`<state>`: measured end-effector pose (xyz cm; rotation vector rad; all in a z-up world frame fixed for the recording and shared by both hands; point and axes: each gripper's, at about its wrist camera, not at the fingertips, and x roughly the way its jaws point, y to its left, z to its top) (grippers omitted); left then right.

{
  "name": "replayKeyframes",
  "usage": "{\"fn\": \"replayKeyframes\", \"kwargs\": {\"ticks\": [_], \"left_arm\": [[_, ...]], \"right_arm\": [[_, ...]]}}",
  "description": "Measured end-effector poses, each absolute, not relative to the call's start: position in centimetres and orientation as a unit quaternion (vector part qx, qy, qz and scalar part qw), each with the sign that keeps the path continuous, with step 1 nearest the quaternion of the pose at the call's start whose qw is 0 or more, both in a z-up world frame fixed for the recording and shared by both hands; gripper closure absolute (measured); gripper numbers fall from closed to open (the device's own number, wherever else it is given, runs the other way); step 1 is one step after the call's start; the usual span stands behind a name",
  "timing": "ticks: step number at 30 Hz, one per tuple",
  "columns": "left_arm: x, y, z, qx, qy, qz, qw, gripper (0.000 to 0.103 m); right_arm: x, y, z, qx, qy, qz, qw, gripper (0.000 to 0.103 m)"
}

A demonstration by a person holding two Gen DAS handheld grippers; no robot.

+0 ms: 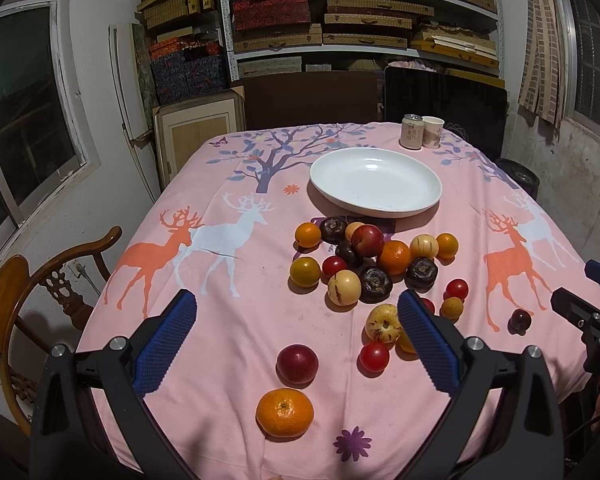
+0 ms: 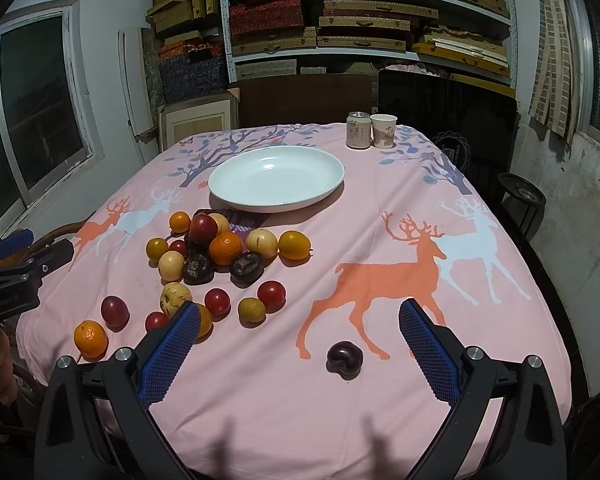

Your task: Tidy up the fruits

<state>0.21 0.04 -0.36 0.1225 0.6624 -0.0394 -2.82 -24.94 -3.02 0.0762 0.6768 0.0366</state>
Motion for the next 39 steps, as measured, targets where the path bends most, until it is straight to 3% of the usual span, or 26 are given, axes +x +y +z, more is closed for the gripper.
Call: {"fn": "replayKeyframes", "kwargs": {"ticks": [24, 34, 39], "left_arm": [[0.3, 0.0, -1.2, 0.059, 0.328, -0.019, 0.943, 0.004], [0.1, 0.6, -3.9, 0.076, 0.352, -0.023, 0.933, 0.004], [-0.5, 2.3, -7.9, 0.087, 0.397, -0.050, 0.913, 0.004]], "right_arm": [[-2.7, -24.3, -3.9, 0.037, 0.337, 0.020, 0.940, 0.004], [-2.4, -24.7, -4.4, 0.039, 0.347, 0.025, 0.937, 0.004], [-2.3, -25.7, -5.8, 0.042, 0.366, 0.025, 0.929, 0.004]]}}
